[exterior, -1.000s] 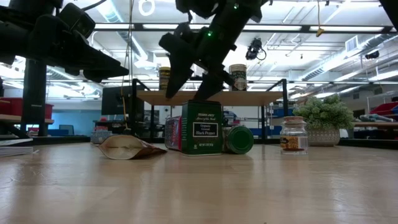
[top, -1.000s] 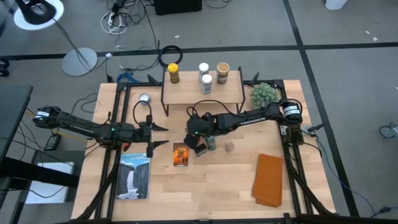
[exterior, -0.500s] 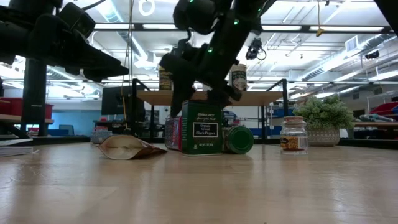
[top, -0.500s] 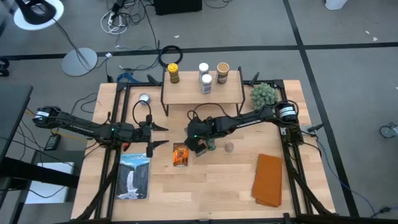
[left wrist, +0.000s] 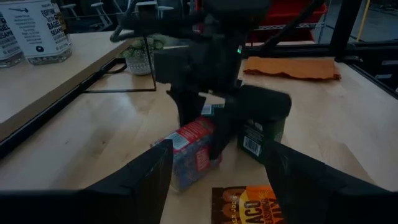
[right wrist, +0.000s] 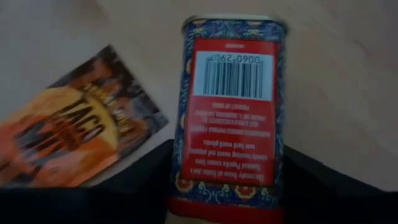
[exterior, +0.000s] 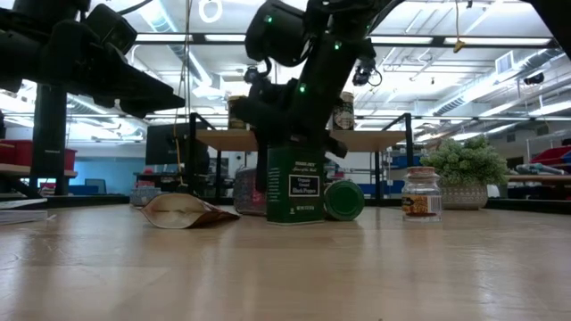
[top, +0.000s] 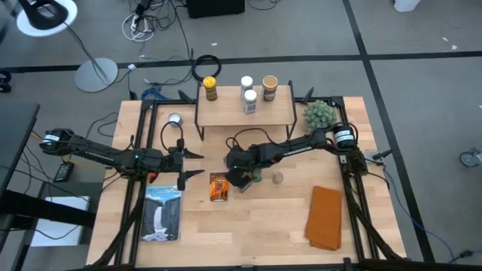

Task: Shelf spices
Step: Put the red can seasoning on the shelf

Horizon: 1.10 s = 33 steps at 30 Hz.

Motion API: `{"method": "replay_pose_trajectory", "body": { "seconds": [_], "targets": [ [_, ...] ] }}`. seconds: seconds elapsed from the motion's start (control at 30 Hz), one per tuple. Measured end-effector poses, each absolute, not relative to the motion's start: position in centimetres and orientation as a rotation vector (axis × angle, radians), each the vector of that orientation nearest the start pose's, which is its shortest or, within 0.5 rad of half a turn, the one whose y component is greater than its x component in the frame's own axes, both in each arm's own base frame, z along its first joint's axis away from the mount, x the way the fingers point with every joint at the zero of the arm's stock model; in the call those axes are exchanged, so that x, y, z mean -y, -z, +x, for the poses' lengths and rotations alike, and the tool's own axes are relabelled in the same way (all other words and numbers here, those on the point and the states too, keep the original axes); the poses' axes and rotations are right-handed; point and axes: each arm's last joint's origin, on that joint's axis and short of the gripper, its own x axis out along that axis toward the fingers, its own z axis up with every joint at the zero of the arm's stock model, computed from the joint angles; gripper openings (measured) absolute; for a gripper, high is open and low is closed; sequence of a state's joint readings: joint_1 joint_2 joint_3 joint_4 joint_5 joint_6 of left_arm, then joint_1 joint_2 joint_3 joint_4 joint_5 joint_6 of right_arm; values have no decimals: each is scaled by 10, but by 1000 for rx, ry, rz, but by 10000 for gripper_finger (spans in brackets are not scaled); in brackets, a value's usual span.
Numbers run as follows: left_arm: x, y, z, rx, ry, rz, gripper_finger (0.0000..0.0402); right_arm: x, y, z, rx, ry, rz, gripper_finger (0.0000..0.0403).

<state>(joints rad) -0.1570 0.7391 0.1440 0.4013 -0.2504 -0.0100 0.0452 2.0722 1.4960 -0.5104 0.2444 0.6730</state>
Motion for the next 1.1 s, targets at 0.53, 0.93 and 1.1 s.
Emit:
{"method": "replay_pose_trajectory", "body": {
  "seconds": [0.53, 0.93, 1.1],
  "targets": [
    [17, -178, 155, -157, -106, -128, 253, -20, -211, 416, -1012, 319, 400, 209],
    [20, -219, 168, -120, -61, -102, 253, -48, -258, 399, -963, 183, 280, 209],
    [24, -257, 185, -296, -46, -36, 253, -52, -258, 397, -977, 167, 255, 211]
  ]
}}
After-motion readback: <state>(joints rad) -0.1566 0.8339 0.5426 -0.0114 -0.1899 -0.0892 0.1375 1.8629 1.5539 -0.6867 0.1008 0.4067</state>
